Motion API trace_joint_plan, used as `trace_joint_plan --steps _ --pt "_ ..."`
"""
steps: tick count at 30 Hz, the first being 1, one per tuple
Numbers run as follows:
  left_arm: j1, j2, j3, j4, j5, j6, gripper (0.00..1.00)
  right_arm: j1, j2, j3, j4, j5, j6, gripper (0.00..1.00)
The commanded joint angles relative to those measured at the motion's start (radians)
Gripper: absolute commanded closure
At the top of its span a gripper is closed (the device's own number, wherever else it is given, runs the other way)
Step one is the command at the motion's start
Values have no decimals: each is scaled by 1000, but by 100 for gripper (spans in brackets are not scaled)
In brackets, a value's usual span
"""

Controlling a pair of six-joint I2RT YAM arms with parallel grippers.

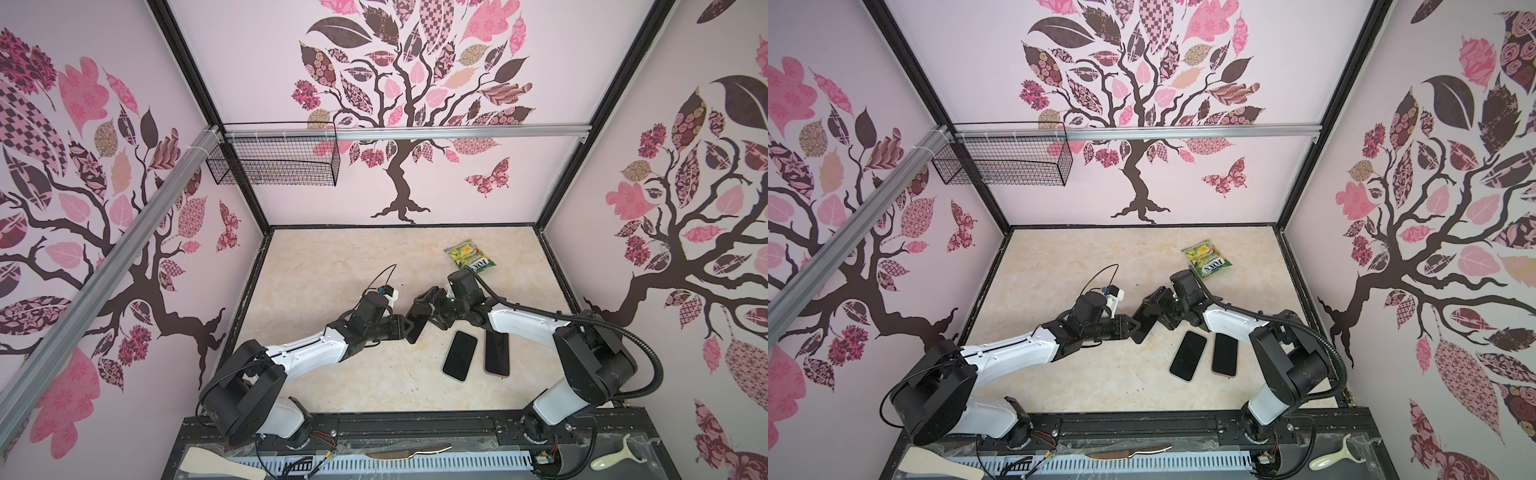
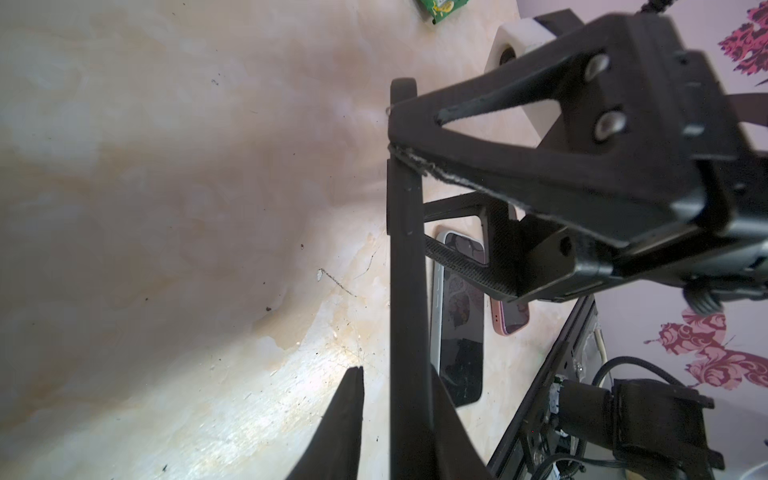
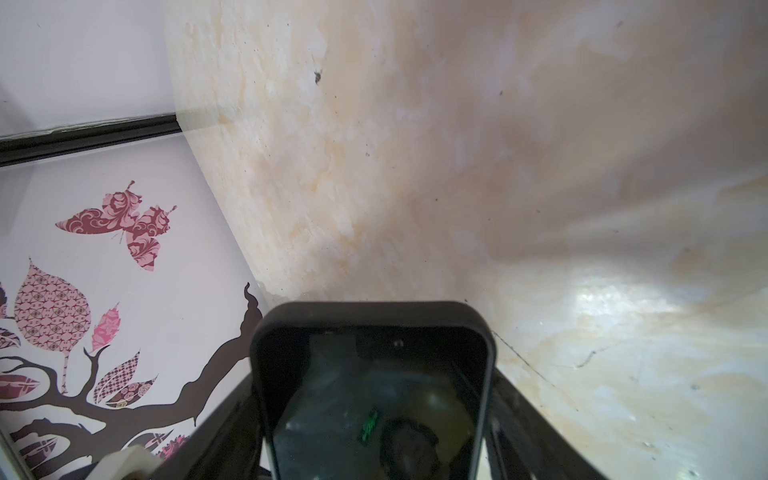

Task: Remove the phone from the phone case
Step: 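Tilt the cased phone upright with the right gripper while the left gripper approaches, then grasp the cased phone's other edge with the left gripper, right gripper still holding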

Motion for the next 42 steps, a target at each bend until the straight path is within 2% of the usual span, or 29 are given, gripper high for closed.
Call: trace_joint_plan --steps 1,5,8,10,15,17,21,25,28,32,37,39,42 --pt "-6 7 19 16 1 15 80 -6 -62 -8 39 -8 34 53" --pt "-6 -11 30 -3 -25 29 89 -6 -65 0 9 4 4 53" --pt "-6 -18 52 -29 -35 39 100 -6 -70 1 3 16 -4 52" --pt "-6 -29 61 -38 -35 39 100 -6 -84 4 -12 34 -24 48" --pt "-6 -91 94 -107 -91 63 100 -6 -164 55 -143 166 -158 8" --pt "-7 -114 113 -133 -125 77 100 -6 -207 58 -165 234 -208 1" --pt "-6 -158 152 -176 -141 120 100 -6 -325 15 -116 349 -312 0" --pt "-6 -181 182 -210 -67 212 100 -6 -429 -51 -5 377 -463 1" --pt "-6 -216 191 -229 -48 249 100 -6 -480 -67 3 383 -583 0" --pt "-6 -282 173 -199 -4 291 100 -6 -553 -55 -61 333 -732 0" --pt "2 -332 238 -354 -41 282 100 -6 -689 -132 -10 186 -825 0" --pt "20 -369 206 -290 -17 211 100 -6 -731 -173 50 84 -856 0" --pt "47 -420 117 -96 30 123 100 -6 -751 -224 143 -2 -815 1"
